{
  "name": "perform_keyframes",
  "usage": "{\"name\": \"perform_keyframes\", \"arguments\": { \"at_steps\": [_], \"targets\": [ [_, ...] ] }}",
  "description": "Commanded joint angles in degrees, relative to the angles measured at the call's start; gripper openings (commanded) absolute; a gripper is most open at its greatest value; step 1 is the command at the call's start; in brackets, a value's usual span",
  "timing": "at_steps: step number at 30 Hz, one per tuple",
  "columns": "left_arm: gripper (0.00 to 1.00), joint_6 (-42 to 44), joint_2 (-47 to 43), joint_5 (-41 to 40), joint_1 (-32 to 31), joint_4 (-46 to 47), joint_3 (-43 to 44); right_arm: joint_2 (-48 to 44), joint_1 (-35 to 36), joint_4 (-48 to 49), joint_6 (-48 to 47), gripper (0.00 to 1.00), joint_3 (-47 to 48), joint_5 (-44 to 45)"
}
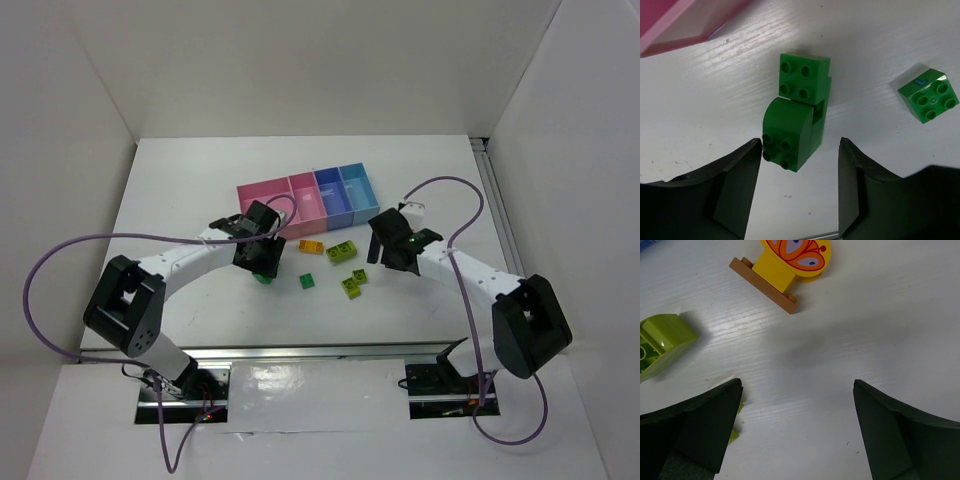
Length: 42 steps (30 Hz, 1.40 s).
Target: Sort the legos into containers by color
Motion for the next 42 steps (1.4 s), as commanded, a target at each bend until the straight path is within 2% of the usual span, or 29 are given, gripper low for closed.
{"name": "perform_keyframes", "arguments": {
  "at_steps": [1, 12, 16, 23, 26, 28, 29, 31, 32, 34, 35, 36, 37, 38, 40, 41, 42],
  "targets": [
    [0.66, -1.13, 2.28, 0.28, 0.05, 0.05, -0.67, 0.93, 0.42, 2.06, 0.76, 0.99, 1.88, 0.42],
    [0.69, -1.65, 2.28, 0.28, 0.05, 0.05, -0.67, 0.41, 0.94, 2.59, 0.76, 0.99, 1.88, 0.42],
    [0.63, -1.65, 2.28, 1.33, 0.05, 0.57, -0.14, 0.41, 0.94, 2.59, 0.23, 0.99, 1.88, 0.42],
    [0.6, -2.79, 2.45, 4.32, 0.05, 1.62, 1.0, 0.41, 0.94, 3.12, -0.29, 0.99, 1.88, 0.42],
    [0.52, -2.8, 2.98, 5.37, 0.05, 2.15, 1.0, -0.12, 0.94, 3.12, -0.29, 0.99, 1.35, -0.1],
    [0.39, -3.32, 2.98, 5.38, 0.05, 2.16, 1.0, -0.73, 0.94, 3.12, -0.29, 0.99, 0.74, -0.11],
    [0.27, -3.32, 2.98, 5.38, 0.05, 1.2, 1.78, -0.74, 0.94, 3.81, -1.08, 0.99, 0.73, -1.24],
    [0.18, -3.84, 2.37, 5.38, 0.05, -0.65, 3.88, -2.14, 0.94, 5.3, -3.62, 0.99, 0.12, -2.82],
    [0.08, -3.85, 1.85, 5.38, 0.05, -2.4, 4.86, -3.71, 0.94, 6.62, -5.2, 0.99, 0.12, -6.57],
    [0.01, -2.54, 0.62, 9.91, 0.05, -3.73, 7.92, -6.17, 0.94, 11.78, -12.11, 0.99, -1.54, -12.64],
    [0.0, -0.53, 0.0, 12.73, 0.57, -3.73, 9.16, -7.58, 0.94, 13.47, -14.51, 0.99, -1.55, -21.72],
    [0.0, 0.62, -1.22, 16.15, 0.58, -4.52, 11.17, -10.03, -0.27, 14.71, -16.1, 0.99, -1.55, -26.69],
    [0.0, 1.85, -1.84, 24.89, 1.62, -4.52, 12.06, -10.84, -1.42, 16.37, -18.03, 0.99, -1.55, -31.61],
    [0.0, 3.78, -2.37, 29.76, 3.02, -4.0, 12.77, -10.84, -3.69, 16.91, -18.57, 0.99, -0.68, -40.79],
    [0.0, 4.5, -3.07, 38.91, 4.52, -1.55, 14.09, -10.76, -5.55, 18.05, -19.89, 0.99, 0.73, -50.16],
    [0.0, 4.5, -3.08, 47.74, 6.36, -1.54, 14.79, -10.15, -6.86, 19.8, -19.89, 0.99, 2.04, -54.38],
    [0.0, 4.5, -2.47, 53.14, 7.42, -0.67, 15.41, -8.66, -6.88, 20.51, -19.89, 0.99, 2.92, -62.6]
  ]
}}
